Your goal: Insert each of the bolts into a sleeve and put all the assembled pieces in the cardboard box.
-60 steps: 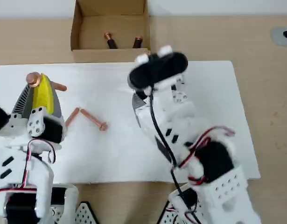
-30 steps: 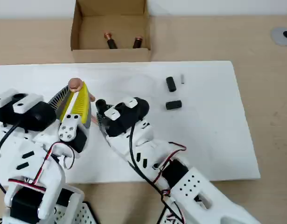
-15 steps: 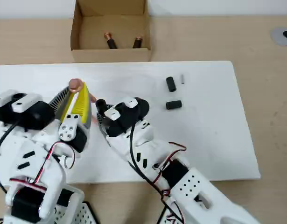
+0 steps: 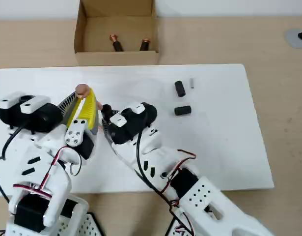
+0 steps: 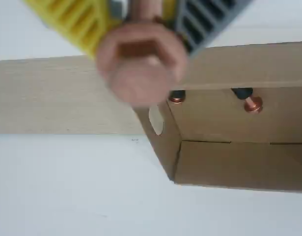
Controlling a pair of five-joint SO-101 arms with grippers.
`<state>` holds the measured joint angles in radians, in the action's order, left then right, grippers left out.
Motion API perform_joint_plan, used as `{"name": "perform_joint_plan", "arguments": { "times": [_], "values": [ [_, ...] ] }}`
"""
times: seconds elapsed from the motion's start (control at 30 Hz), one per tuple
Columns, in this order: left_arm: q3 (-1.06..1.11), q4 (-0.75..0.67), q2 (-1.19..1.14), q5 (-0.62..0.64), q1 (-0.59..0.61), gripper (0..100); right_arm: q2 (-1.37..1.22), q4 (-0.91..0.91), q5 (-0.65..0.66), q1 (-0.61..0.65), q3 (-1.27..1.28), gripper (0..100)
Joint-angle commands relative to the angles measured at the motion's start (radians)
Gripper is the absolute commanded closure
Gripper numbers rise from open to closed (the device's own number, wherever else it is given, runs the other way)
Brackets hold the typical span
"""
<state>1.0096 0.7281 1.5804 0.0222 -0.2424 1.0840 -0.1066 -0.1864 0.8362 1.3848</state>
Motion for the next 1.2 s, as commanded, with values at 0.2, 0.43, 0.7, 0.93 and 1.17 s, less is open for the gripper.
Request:
{"name": "perform_joint_plan", "arguments": {
  "times": [0.2,0.43,0.7,0.93,1.17],
  "values": [
    [-0.003,-0.006,-0.001,0.000,-0.101,99,0.031,0.032,0.014,0.081,-0.013,98.9],
    [-0.011,0.000,-0.001,-0.017,0.041,99,0.033,0.031,0.014,0.079,-0.012,98.9],
    [-0.066,0.107,0.001,-0.002,0.040,99,0.035,0.032,0.014,0.077,-0.012,98.9],
    [-0.072,0.141,0.001,0.017,-0.032,99,0.036,0.032,0.014,0.077,-0.012,98.9],
    [-0.071,0.140,0.001,0.017,-0.029,99,0.036,0.032,0.014,0.077,-0.012,98.9]
  ]
}}
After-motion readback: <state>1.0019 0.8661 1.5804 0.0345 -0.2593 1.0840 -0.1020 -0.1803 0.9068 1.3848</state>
